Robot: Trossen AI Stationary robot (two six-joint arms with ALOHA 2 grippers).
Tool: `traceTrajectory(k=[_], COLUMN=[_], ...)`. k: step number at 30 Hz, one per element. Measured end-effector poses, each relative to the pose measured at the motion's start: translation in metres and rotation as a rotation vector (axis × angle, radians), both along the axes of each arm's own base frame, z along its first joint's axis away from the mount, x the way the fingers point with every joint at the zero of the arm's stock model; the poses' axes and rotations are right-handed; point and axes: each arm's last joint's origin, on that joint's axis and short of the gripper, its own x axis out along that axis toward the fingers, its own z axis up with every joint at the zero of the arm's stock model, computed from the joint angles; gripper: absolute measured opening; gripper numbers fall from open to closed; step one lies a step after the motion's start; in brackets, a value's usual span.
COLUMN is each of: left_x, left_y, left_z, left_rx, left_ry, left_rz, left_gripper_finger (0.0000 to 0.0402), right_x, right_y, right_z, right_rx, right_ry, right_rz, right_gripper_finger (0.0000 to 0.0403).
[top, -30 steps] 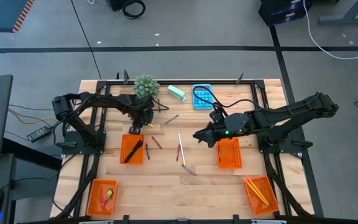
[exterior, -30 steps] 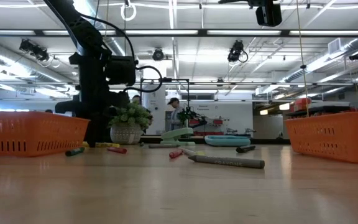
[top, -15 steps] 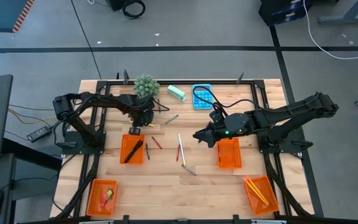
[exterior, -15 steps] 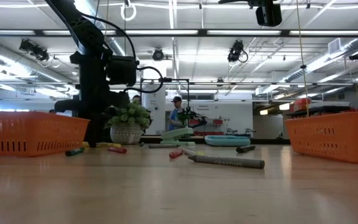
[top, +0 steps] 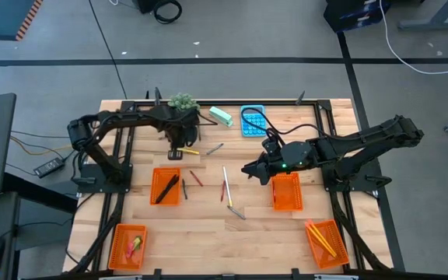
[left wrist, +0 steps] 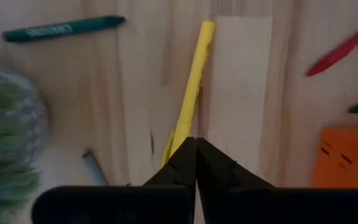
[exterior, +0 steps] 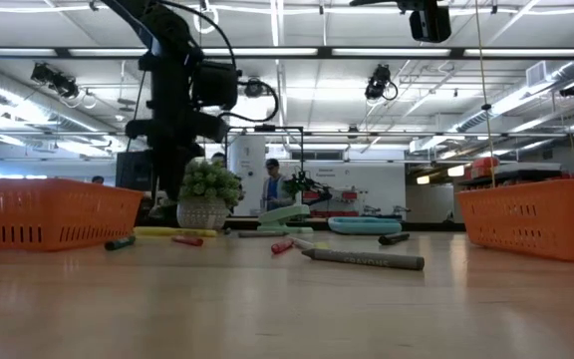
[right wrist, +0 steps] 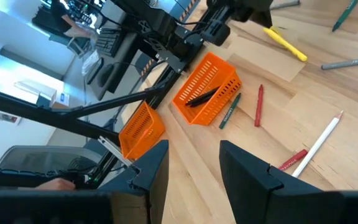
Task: Sort crayons/erasers/pens/pencils in bins
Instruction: Put the yellow pen into the top left orange basket
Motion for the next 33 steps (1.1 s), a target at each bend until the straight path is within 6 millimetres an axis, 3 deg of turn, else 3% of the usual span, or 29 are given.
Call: traceTrajectory(k=[4,8,14,20,33], left_x=[0.002,0.001,-0.02,-0.034,-0.015], left_y=[0.001,0.0,-0.002,-0.003,0.007], left_z=[0.006,0.003,-0.026,-0.048,-0.03], left_rx=[0.007,0.01,-0.032,-0.006,0.092], left_ry=[-0.007,0.002,0.084,0.126,0.026], left_rz=[-0.04,-0.093,-0.117,-0.092,-0.141], left_gripper_finger=[0.0015,0.0057,0.0111,0.0137,0.0167], right_x=[0.0,0.0,0.0,0.0,0.0], right_y=[0.0,0.0,0.0,0.0,0.0], right_z=[0.0,0.0,0.0,0.0,0.0], right_rx=[-0.016,-0.017,-0.015,0.001,0.034], right_ry=[0.0,0.0,0.0,0.0,-0.001], right_rz=[0.007,0.008,0.007,0.0,-0.014], right_gripper_finger=[0.0147,0.0147,0.0147,0.0147,0.0147])
